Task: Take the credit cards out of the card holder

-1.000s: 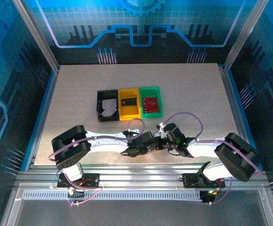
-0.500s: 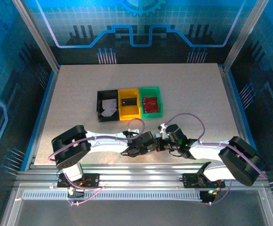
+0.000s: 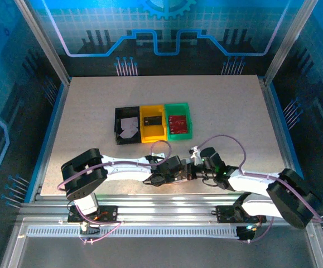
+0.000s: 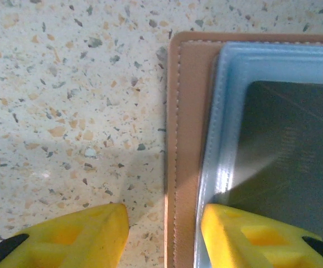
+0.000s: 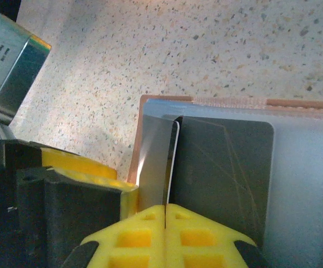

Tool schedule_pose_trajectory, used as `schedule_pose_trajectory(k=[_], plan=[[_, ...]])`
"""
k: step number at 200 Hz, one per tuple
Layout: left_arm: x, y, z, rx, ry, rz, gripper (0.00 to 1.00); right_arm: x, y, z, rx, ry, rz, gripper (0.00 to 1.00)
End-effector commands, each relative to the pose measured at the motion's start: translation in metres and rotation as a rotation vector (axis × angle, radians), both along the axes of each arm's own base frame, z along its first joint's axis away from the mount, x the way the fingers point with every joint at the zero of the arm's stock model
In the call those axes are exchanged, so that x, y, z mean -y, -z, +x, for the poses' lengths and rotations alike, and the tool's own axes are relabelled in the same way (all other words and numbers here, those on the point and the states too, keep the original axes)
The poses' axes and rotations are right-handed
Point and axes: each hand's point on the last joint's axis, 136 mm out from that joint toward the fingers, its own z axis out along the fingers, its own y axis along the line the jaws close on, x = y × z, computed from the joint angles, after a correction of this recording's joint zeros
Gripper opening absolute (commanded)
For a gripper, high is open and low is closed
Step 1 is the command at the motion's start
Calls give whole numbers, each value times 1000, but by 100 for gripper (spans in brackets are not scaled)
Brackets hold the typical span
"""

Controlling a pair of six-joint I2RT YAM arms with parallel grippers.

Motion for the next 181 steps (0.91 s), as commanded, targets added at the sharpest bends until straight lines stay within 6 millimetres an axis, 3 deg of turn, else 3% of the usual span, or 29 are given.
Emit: schedule_pose_trajectory(k=[1,181], plan=[[20,89,-42,-209,60,-101,44,2,5,-29,-86,-99,13,0],[21,87,-40,-211,61,-104,44,36,-11,-19,-67,8,39,0]])
